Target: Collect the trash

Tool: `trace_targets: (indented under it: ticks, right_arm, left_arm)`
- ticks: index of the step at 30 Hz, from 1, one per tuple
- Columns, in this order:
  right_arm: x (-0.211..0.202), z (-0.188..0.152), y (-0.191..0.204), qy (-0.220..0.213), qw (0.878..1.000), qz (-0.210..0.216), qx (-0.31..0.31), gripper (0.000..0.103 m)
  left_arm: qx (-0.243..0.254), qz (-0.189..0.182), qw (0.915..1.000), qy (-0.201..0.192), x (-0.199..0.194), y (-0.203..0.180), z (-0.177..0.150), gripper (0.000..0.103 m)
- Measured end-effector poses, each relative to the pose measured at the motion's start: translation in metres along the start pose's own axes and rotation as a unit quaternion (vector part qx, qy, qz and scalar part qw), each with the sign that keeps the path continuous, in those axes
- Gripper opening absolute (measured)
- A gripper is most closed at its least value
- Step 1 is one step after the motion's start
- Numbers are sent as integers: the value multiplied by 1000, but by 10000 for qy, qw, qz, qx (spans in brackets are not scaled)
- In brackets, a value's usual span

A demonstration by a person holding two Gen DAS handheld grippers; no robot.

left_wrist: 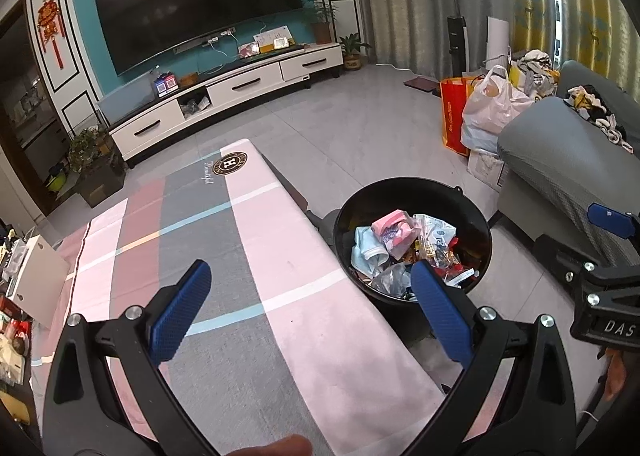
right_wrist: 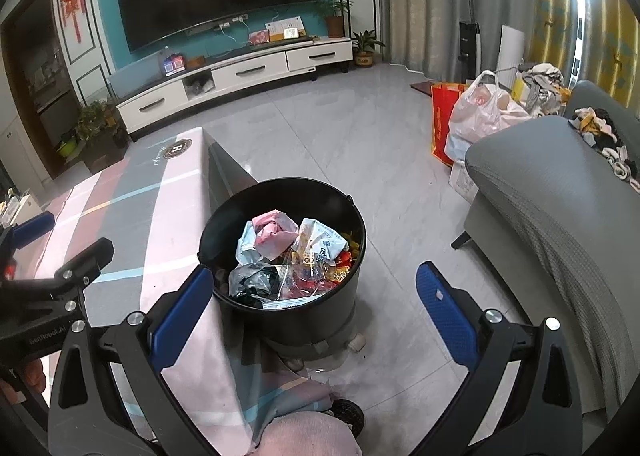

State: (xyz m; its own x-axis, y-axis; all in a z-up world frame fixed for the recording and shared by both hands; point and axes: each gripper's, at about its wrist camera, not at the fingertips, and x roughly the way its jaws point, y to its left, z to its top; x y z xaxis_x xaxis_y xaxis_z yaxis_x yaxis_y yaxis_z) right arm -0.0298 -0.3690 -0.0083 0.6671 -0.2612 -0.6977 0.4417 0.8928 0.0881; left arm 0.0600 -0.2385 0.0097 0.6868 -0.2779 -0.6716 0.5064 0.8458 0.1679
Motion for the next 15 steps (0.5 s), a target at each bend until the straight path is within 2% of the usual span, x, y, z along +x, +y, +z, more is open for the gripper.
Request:
trace_targets:
  ticks: [8,15]
  right_arm:
    - [-14,-3,4,-73,10000,21,-46,99]
    - [-22,-5,7,-113,9999,26,-76,99]
  left_arm:
    - [-162,127,9998,-66,-18,9,0,100]
    - [-272,90,9996,-68,-32,15,0,100]
